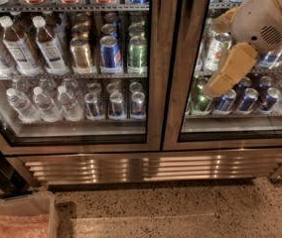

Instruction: Open left fridge door

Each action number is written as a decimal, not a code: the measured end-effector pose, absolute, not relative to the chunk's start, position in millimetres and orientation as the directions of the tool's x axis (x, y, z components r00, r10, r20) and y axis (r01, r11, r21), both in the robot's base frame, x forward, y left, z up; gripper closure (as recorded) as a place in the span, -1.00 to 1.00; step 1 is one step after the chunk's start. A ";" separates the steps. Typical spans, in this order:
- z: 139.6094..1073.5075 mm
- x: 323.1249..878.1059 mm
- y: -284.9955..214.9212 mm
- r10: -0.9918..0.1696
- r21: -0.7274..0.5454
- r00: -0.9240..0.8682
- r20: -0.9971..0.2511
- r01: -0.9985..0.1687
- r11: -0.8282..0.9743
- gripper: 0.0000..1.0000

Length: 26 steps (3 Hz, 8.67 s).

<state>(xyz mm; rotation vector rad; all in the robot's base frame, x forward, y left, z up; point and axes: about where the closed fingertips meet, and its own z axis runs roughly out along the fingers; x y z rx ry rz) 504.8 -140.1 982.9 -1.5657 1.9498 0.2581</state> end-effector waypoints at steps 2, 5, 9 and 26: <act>1001.6 524.2 -110.0 -0.804 -0.248 -0.053 -0.593 -0.937 0.245 -1.00; 1026.8 541.8 -83.5 -0.770 -0.327 -0.015 -0.637 -0.900 0.288 -1.00; 1013.8 570.0 -56.9 -0.783 -0.362 0.027 -0.621 -0.897 0.255 -1.00; 1013.5 594.1 -58.2 -0.762 -0.339 0.022 -0.647 -0.903 0.262 1.00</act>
Offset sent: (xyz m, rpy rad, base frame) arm 0.0158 0.0231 0.0138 0.0184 -0.0258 0.0317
